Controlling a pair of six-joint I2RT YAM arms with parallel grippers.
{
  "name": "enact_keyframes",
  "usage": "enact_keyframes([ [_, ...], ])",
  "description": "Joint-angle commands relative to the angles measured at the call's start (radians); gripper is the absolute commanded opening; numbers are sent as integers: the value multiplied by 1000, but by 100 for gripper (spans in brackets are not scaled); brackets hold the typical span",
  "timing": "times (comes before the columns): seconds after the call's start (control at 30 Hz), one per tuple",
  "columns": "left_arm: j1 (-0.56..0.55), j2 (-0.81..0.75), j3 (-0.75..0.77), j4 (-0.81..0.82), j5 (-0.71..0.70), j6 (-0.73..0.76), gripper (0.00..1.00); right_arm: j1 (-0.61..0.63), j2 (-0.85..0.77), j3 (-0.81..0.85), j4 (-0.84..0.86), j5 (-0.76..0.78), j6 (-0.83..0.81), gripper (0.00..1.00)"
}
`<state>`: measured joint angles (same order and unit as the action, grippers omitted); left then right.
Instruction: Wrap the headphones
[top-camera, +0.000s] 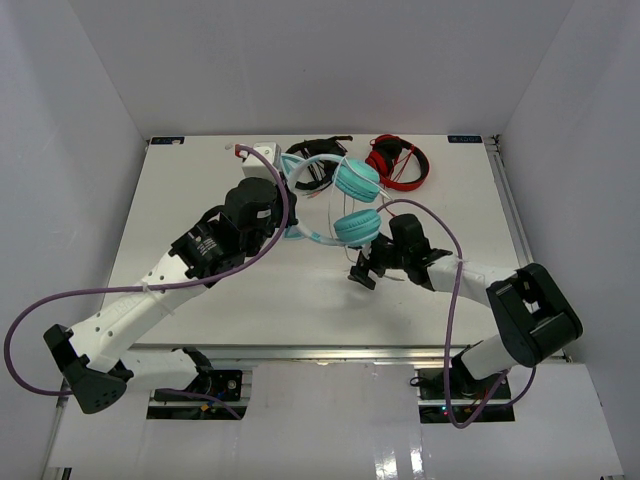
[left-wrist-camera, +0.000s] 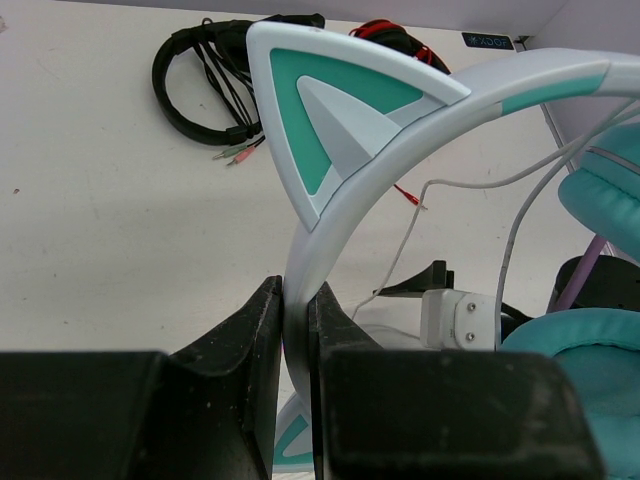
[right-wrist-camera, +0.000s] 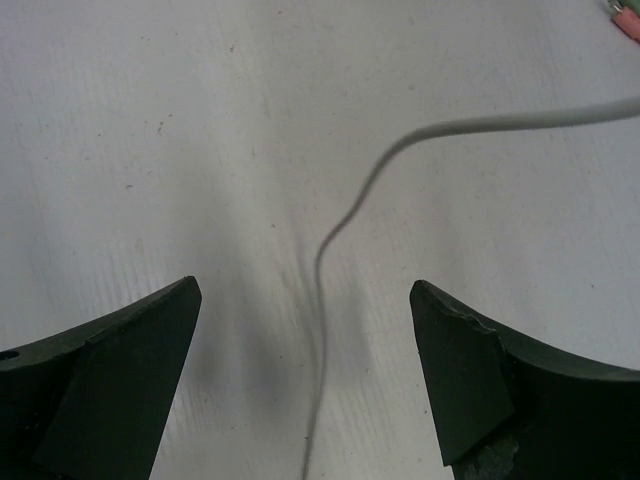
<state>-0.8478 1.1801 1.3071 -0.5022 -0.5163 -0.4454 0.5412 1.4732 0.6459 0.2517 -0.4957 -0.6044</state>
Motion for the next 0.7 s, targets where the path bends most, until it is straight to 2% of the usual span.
enact_keyframes([
  [0.0, 1, -51, 63, 57, -14, -33, 0, 13, 37, 76, -106, 3, -66, 88],
  [0.1, 1, -59, 69, 55, -16, -37, 0, 22, 73, 117, -162, 20, -88, 83],
  [0.33, 1, -86, 74, 50, -6, -69, 0, 49, 134, 167, -158, 203, -92, 76],
  [0.47, 1, -92, 75, 50, -3, -78, 0, 50, 150, 166, -172, 180, -106, 73],
  [0.57, 0, -91, 77, 50, 2, -83, 0, 68, 179, 184, -224, 166, -137, 62],
  [0.67, 1, -96, 80, 50, 2, -92, 0, 74, 209, 225, -288, 138, -159, 40],
])
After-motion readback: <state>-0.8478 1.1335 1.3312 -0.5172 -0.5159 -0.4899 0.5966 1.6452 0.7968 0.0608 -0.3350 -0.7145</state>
